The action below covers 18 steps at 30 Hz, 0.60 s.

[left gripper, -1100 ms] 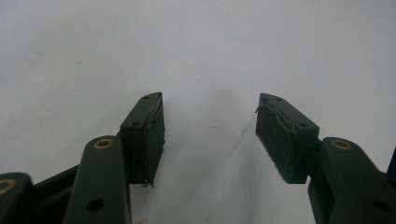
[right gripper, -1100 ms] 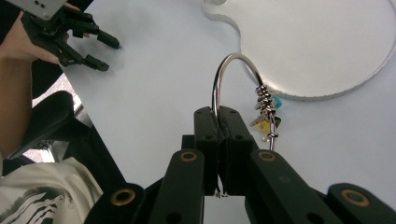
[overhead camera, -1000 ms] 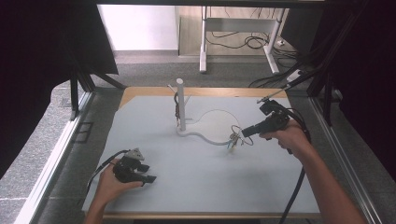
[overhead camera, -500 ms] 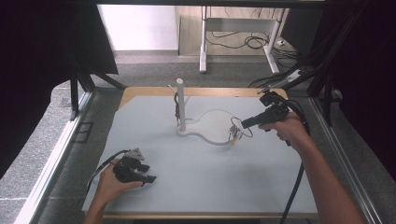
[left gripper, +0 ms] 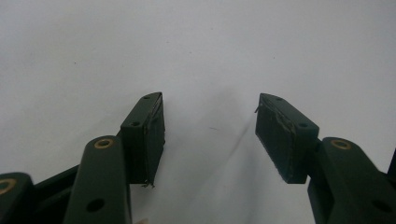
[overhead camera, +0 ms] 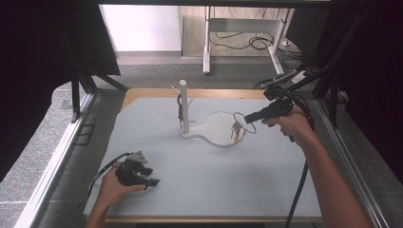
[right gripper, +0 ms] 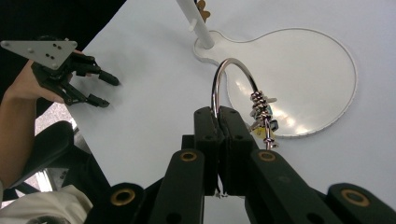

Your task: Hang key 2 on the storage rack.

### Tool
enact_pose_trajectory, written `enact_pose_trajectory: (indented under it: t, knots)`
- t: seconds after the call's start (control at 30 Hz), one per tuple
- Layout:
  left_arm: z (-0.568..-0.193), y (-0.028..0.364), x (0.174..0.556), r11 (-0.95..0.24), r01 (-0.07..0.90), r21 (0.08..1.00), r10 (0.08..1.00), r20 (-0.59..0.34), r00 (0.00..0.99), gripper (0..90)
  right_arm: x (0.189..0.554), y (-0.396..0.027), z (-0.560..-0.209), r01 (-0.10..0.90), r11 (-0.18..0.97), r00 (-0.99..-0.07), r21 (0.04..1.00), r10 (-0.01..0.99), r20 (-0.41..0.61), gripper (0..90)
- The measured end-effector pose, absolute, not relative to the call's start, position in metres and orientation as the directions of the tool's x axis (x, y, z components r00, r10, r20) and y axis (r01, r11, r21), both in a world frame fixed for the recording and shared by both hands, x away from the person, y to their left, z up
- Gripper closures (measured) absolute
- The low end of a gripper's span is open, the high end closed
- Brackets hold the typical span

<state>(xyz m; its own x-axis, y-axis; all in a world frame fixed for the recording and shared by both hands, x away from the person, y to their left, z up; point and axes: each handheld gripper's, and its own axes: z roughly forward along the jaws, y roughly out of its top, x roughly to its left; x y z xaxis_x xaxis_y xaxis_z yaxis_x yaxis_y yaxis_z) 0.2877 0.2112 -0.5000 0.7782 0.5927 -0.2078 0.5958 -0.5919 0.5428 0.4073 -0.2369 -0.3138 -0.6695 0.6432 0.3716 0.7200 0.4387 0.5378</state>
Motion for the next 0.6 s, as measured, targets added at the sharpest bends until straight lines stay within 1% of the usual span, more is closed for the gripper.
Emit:
enact_pose_trajectory:
  t: [0.6]
  knots:
    - [-0.5,0.211,0.288,-0.591,0.595,0.544,0.591,-0.209,0.779,42.6,0.42,-0.237,-0.311,0.74,0.438,-0.651,0.511,0.659,0.377,87.5]
